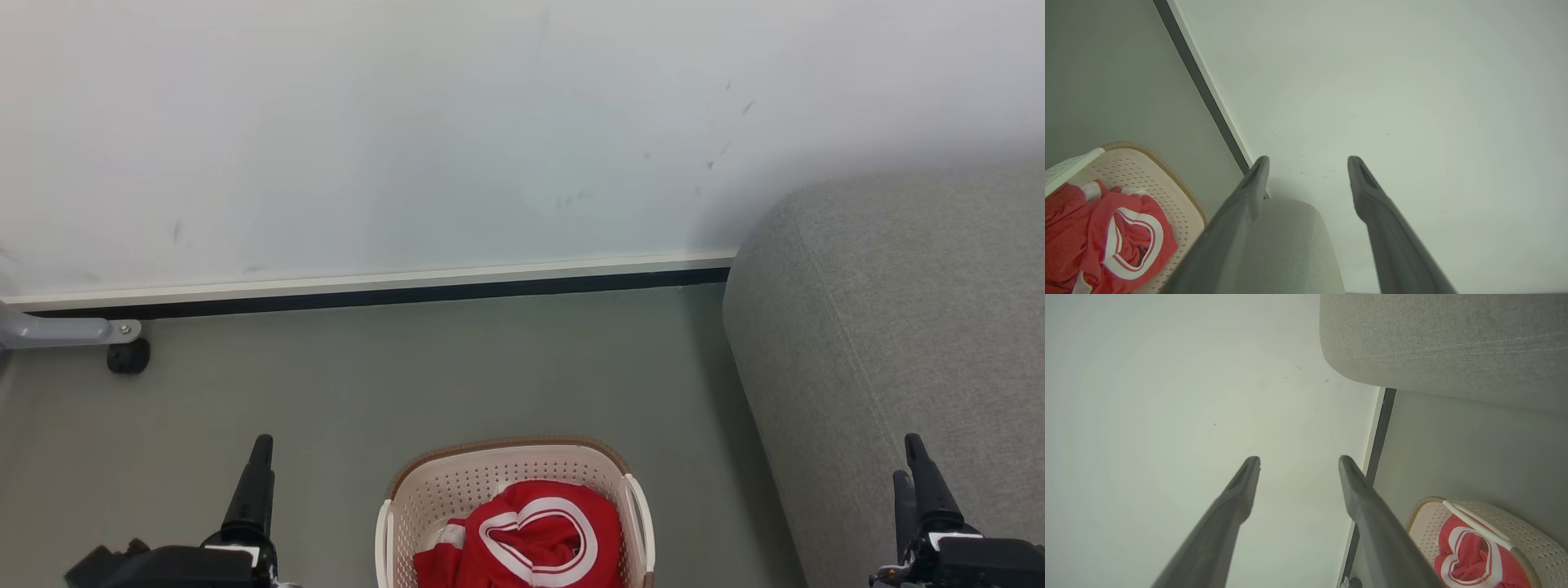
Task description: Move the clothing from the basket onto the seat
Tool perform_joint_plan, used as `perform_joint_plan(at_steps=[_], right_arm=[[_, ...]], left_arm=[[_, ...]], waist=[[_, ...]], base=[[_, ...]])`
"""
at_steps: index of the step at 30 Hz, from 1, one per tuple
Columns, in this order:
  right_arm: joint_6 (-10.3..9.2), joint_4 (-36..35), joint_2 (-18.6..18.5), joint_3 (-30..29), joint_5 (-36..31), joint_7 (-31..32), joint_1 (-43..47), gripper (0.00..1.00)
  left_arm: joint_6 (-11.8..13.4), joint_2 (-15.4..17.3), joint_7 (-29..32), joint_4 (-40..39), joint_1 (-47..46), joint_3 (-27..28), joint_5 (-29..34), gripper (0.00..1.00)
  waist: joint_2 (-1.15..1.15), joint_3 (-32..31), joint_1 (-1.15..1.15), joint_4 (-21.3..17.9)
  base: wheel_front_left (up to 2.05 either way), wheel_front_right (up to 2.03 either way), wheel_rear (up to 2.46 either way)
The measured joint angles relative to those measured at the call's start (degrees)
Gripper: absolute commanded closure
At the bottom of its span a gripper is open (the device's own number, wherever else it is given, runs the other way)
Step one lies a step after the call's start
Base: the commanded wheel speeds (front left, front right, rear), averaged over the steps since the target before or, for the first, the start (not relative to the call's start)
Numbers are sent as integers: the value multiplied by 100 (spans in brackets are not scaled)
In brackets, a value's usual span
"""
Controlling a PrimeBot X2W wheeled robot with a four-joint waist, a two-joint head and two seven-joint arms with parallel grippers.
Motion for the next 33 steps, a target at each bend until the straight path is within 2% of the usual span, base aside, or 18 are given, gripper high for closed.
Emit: perform_joint_plan(at_steps=[6,11,23,33], right_arm=[[-1,-70,-133,149,-523,-203,-82,0],[-14,-115,-224,271,-927,-301,-89,0],[-259,-261,-523,717,-2231,-556,-199,0],[-444,-324,-748,1091,-3273,-777,-264,0]], left_arm=[[5,166,-175,-3,-116,-226,616,0],[105,256,-259,-12,-205,-380,1007,0],[460,533,-503,-69,-445,-893,2247,0],[662,703,-734,-97,-559,-1222,3154,0]], waist=[[0,-2,0,3],[0,-7,0,8],[0,-35,0,27],[0,-47,0,34]], base=[[0,0,0],[0,0,0],[0,0,0],[0,0,0]])
